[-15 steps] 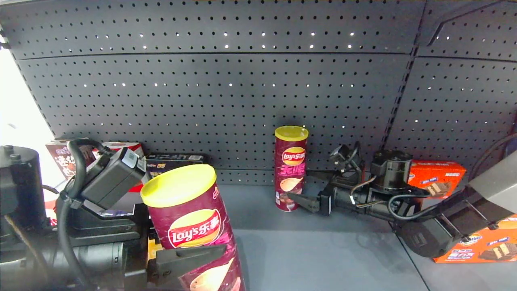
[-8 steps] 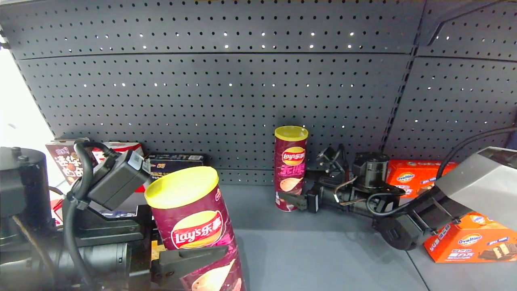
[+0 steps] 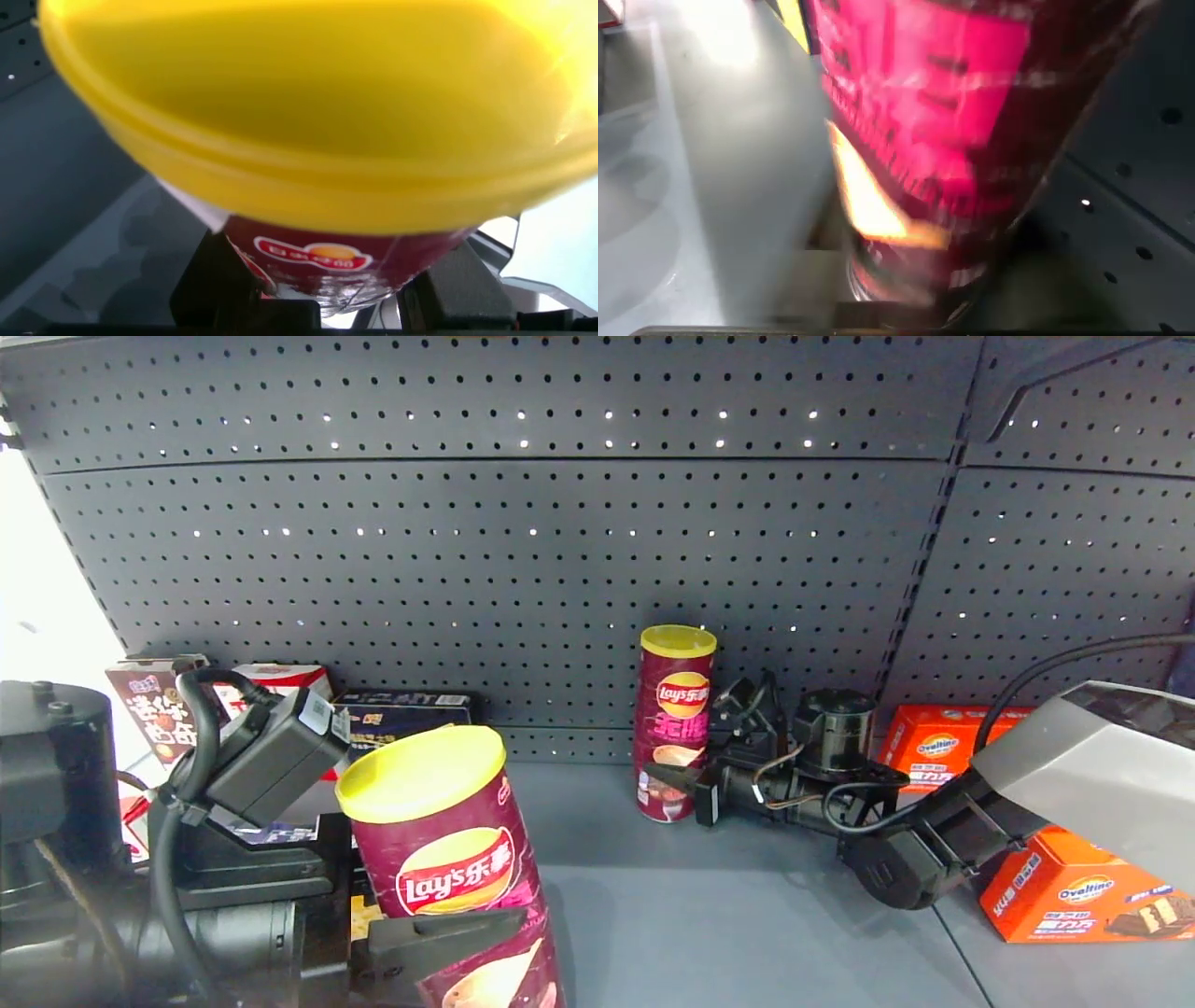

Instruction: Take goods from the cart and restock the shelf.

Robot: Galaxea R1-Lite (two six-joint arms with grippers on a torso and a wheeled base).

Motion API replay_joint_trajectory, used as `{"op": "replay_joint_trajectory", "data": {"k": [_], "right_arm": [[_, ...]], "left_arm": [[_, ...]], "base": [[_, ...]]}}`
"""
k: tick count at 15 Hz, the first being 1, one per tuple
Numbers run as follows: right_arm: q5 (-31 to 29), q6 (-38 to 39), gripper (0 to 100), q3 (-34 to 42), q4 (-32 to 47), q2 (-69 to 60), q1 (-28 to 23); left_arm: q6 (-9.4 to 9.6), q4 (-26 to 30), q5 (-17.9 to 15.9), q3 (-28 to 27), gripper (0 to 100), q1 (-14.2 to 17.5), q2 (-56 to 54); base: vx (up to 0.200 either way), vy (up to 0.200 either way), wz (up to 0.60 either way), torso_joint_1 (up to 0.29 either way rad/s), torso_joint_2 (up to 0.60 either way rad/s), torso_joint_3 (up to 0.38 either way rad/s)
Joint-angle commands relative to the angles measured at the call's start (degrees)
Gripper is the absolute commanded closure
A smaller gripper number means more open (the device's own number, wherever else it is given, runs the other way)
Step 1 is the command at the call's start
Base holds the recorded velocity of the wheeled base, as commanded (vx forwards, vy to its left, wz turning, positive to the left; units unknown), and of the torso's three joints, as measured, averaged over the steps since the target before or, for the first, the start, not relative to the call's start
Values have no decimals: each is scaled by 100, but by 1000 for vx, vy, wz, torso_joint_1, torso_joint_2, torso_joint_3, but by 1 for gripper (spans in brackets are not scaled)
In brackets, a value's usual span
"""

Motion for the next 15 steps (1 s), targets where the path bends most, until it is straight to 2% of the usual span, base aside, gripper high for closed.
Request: {"op": "replay_joint_trajectory", "data": {"k": [1, 6, 15], "right_arm": [[-8, 1, 100, 5, 3, -9, -3], [-17, 1, 100, 216, -94, -264, 14], [-8, -8, 100, 1727, -296, -1688, 137]], "left_arm": [[-1, -1, -1, 7, 100, -3, -8], [-1, 8, 7, 25, 100, -3, -26], [-1, 16, 43, 16, 100, -11, -34]], "base": [[0, 0, 0, 0, 0, 0], [0, 0, 0, 0, 0, 0], [0, 0, 0, 0, 0, 0]]}}
